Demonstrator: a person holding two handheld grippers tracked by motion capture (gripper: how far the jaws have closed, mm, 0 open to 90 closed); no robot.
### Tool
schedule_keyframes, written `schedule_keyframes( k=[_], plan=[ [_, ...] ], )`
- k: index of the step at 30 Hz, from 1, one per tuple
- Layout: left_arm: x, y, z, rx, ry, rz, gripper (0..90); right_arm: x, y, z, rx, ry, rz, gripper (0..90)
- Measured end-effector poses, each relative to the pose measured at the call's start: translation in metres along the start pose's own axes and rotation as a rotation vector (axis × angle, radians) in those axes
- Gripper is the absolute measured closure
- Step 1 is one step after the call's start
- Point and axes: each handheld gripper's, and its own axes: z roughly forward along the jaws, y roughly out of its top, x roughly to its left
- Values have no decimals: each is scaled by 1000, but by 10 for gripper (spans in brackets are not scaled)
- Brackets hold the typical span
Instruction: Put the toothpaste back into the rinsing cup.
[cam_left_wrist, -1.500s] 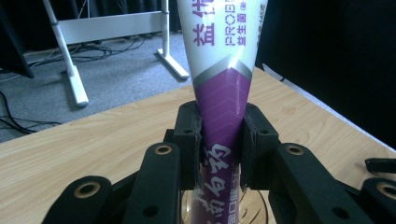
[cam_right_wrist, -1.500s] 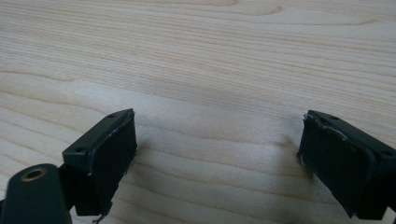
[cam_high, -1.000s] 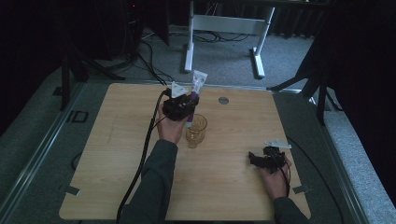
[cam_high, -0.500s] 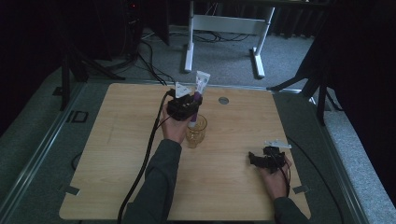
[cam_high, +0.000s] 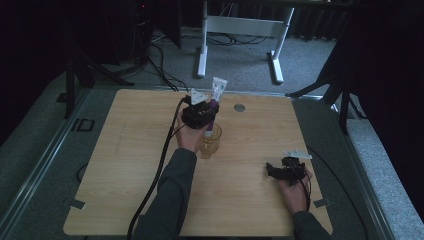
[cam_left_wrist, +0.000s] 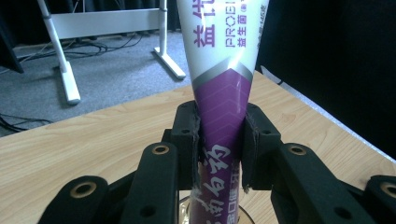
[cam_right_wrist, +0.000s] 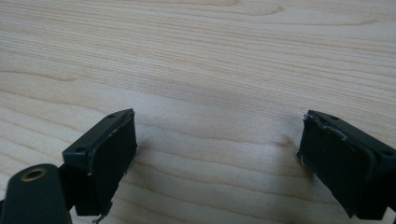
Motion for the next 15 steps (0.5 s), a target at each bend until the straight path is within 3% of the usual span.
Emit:
schedule_keyframes(
  k=[15],
  plan=[
    [-2, -20, 5, 71, 1, 32, 689, 0, 0, 0, -1, -1, -1, 111]
  ],
)
